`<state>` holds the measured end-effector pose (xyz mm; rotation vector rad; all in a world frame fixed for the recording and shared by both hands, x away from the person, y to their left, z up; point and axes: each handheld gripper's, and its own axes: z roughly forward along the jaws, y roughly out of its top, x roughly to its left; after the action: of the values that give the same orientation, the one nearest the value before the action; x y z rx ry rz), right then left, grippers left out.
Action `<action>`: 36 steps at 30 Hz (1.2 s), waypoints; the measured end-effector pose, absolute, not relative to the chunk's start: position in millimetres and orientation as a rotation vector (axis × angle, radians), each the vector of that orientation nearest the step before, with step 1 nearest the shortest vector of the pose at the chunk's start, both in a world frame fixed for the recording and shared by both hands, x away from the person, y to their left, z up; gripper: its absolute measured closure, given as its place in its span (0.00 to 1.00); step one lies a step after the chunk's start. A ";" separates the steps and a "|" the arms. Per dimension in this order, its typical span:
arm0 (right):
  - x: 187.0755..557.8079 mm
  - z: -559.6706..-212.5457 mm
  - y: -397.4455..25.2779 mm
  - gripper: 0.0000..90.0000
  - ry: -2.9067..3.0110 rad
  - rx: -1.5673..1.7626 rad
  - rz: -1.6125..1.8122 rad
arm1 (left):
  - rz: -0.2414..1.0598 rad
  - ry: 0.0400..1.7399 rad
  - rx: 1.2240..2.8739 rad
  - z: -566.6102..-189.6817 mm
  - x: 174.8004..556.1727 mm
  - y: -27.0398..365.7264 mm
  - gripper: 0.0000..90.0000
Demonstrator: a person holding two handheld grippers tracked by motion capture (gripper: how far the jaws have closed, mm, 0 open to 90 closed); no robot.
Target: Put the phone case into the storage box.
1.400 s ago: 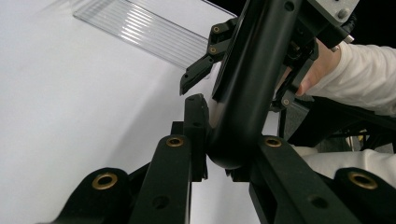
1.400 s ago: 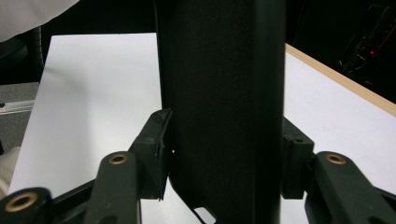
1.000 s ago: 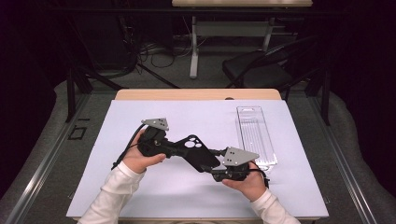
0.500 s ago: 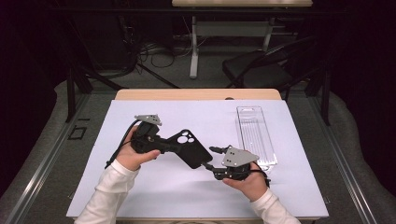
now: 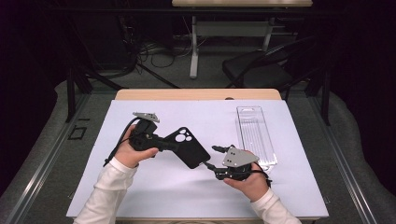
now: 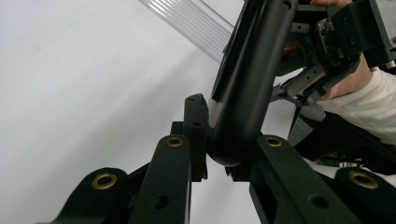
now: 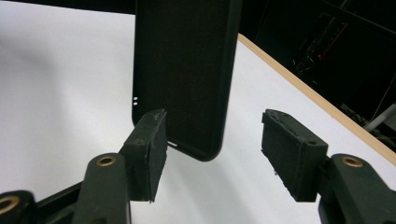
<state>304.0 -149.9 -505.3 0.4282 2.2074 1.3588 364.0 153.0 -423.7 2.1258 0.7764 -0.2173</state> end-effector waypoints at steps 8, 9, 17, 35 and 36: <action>304.4 -502.8 -151.2 0.45 2.224 0.471 1.375 | -0.246 0.801 2.149 -428.3 366.8 146.7 0.90; 304.6 -502.2 -151.0 0.45 2.226 0.476 1.375 | -0.250 0.808 2.152 -428.9 367.9 146.2 0.90; 305.3 -497.7 -150.0 0.44 2.248 0.507 1.377 | -0.266 0.841 2.171 -428.1 378.4 146.1 0.90; 305.5 -493.6 -152.0 0.44 2.234 0.559 1.329 | -0.263 0.842 2.279 -408.5 390.2 133.4 0.90; 306.0 -493.5 -151.9 0.42 2.236 0.581 1.331 | -0.264 0.845 2.288 -408.2 391.2 133.1 0.90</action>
<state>306.0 -151.9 -493.5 0.5808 2.2358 1.3307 391.2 133.1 -408.2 2.2880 0.8445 -0.2637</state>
